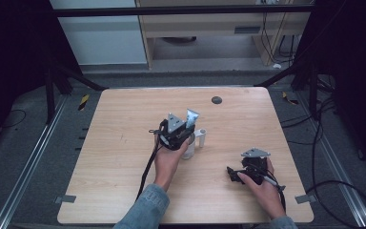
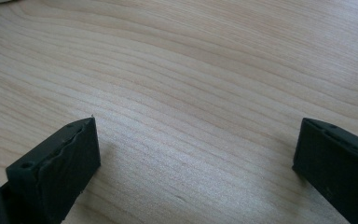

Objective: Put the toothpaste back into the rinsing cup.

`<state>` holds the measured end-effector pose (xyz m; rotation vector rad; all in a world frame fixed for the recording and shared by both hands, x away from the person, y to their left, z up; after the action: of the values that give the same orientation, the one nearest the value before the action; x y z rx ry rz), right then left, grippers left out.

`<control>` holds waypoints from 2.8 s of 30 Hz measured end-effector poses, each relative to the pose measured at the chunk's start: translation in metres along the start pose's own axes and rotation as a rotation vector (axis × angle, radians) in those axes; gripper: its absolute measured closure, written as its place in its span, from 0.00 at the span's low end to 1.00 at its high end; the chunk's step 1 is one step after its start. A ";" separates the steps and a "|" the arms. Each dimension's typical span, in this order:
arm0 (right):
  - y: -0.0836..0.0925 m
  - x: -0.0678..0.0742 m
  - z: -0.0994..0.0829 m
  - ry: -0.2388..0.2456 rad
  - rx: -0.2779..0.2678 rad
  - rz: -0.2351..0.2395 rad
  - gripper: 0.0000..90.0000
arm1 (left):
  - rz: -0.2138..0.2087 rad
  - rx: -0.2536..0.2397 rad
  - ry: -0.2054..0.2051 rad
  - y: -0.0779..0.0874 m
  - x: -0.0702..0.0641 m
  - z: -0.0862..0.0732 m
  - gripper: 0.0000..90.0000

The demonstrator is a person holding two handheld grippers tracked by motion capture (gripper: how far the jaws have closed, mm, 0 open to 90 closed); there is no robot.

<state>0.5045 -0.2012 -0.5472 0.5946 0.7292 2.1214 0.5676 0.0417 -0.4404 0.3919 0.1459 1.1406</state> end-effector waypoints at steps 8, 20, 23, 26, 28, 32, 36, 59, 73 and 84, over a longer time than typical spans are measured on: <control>0.000 0.000 0.000 0.000 0.000 0.000 0.01 | 0.009 0.007 -0.004 0.001 0.004 -0.001 0.72; 0.000 0.000 0.000 0.000 0.000 0.000 0.01 | 0.021 0.032 0.001 0.002 0.012 -0.003 0.67; 0.000 0.000 0.000 0.000 0.000 -0.001 0.01 | 0.024 0.035 -0.004 0.003 0.013 -0.004 0.66; 0.000 0.000 0.000 0.001 -0.001 0.000 0.01 | 0.019 0.039 0.002 0.003 0.015 -0.004 0.66; 0.000 0.000 0.000 0.002 -0.001 0.000 0.01 | 0.020 0.040 0.000 0.003 0.015 -0.004 0.66; 0.000 0.000 0.000 0.001 -0.001 0.000 0.01 | 0.015 0.042 -0.004 0.004 0.015 -0.004 0.66; 0.000 0.000 0.000 0.002 -0.001 0.000 0.01 | 0.009 0.043 -0.006 0.006 0.014 -0.003 0.65; 0.000 0.000 0.000 0.002 -0.001 -0.001 0.01 | -0.081 0.105 -0.060 0.026 0.020 -0.003 0.33; 0.000 0.000 0.000 0.004 -0.001 -0.002 0.01 | -0.072 0.150 -0.071 0.037 0.035 -0.008 0.10; 0.000 0.000 0.000 0.003 -0.001 -0.003 0.01 | -0.026 0.168 -0.063 0.054 0.072 -0.021 0.08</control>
<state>0.5039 -0.2011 -0.5472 0.5901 0.7306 2.1203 0.5450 0.1308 -0.4334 0.5731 0.1915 1.0920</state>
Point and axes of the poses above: each handheld gripper's, and its own axes: y roughly backward along the jaws, z roughly out of its top, x roughly to its left, the point moved 5 cm from there along -y, roughly forward along the jaws, and after that the axes turned 14 degrees about z, right-handed, at the moved point
